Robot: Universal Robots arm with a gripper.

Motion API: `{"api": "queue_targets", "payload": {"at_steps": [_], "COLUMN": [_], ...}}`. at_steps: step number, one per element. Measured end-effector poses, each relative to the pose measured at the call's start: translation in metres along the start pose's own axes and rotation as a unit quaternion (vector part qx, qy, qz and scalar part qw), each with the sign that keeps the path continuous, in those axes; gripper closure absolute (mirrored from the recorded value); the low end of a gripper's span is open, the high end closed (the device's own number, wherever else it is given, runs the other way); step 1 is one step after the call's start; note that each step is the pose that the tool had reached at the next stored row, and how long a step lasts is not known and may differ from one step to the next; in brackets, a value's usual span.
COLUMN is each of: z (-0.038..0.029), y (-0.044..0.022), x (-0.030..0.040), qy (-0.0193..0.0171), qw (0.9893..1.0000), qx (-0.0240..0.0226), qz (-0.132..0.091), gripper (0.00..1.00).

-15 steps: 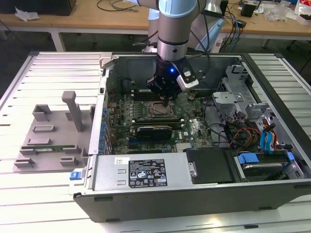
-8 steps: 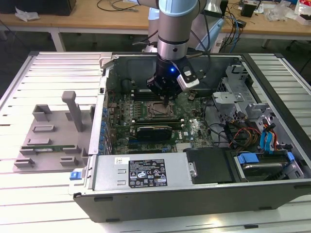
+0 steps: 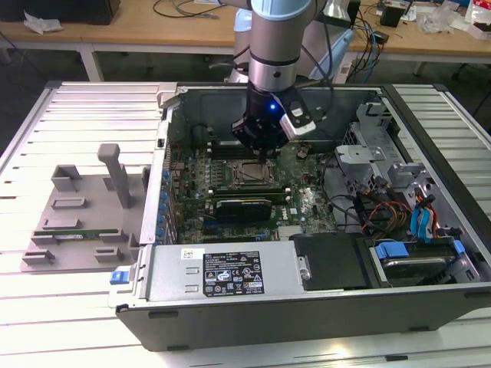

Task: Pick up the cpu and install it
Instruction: 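Install the first cpu locking lever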

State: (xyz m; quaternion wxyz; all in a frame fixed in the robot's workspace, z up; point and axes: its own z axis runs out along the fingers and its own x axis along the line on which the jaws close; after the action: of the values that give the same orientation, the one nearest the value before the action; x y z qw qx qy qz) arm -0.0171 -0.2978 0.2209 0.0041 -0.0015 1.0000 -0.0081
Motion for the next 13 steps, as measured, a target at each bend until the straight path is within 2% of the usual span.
{"api": "queue_targets", "payload": {"at_steps": [7, 13], "z": [-0.0069, -0.0090], "y": [-0.0001, -0.0001], "x": [-0.0001, -0.0001], "qy": [0.0000, 0.0000], "qw": [1.0000, 1.0000], "qx": [0.0023, 0.0032], "qz": [0.000, 0.000], "gripper": [0.89, 0.89]}}
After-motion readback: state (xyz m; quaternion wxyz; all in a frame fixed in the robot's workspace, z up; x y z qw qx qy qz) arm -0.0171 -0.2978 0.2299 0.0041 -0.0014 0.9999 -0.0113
